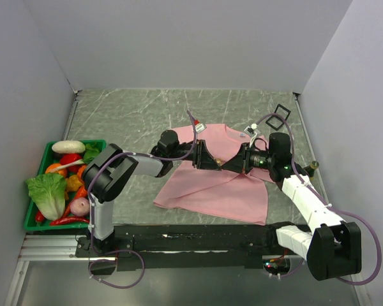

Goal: Pin the brooch onto the clothing
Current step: Pass from the right arm to the left

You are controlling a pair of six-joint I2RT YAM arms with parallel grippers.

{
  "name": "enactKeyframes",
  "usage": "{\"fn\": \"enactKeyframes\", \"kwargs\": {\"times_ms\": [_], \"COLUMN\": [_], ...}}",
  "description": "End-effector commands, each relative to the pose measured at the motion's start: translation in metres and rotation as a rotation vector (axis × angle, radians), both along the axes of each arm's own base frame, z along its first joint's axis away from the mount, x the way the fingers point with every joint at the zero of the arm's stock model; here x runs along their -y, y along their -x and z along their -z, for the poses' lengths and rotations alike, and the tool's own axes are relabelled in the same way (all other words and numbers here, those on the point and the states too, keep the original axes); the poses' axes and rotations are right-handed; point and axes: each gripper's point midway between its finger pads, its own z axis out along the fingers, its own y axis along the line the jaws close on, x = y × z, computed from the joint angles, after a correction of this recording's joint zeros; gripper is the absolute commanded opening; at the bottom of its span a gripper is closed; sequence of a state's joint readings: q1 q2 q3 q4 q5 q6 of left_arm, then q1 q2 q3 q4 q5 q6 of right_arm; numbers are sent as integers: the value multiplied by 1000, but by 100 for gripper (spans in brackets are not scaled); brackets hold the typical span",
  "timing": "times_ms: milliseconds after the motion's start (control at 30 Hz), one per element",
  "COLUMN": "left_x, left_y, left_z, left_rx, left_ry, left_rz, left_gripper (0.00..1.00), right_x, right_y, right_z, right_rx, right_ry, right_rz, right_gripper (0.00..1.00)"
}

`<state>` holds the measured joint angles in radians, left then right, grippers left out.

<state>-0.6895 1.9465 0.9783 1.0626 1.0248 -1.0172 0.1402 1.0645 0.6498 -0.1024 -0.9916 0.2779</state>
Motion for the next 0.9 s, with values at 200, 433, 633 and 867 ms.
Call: {"fn": "enactKeyframes", "kwargs": {"times_ms": [200, 433, 633, 867], "left_x": [3, 7, 14, 24], "left_y": [-2, -18, -33, -47], "left_z": [-23, -9, 0, 13], "left_rx": [83, 96, 100, 91], "left_ry": [83, 38, 27, 7], "left_rz": [-8, -92, -144, -168], "left_gripper": [13, 1, 1, 1], "right_x": [-1, 4, 28, 49], "right_y": [-3, -13, -29, -32], "right_z": [-17, -25, -24, -31], "right_rx": [77, 75, 80, 123], "right_ry": [13, 16, 71, 49], "right_rz": [-13, 53, 209, 316], "right_gripper": [0, 44, 72, 76]}}
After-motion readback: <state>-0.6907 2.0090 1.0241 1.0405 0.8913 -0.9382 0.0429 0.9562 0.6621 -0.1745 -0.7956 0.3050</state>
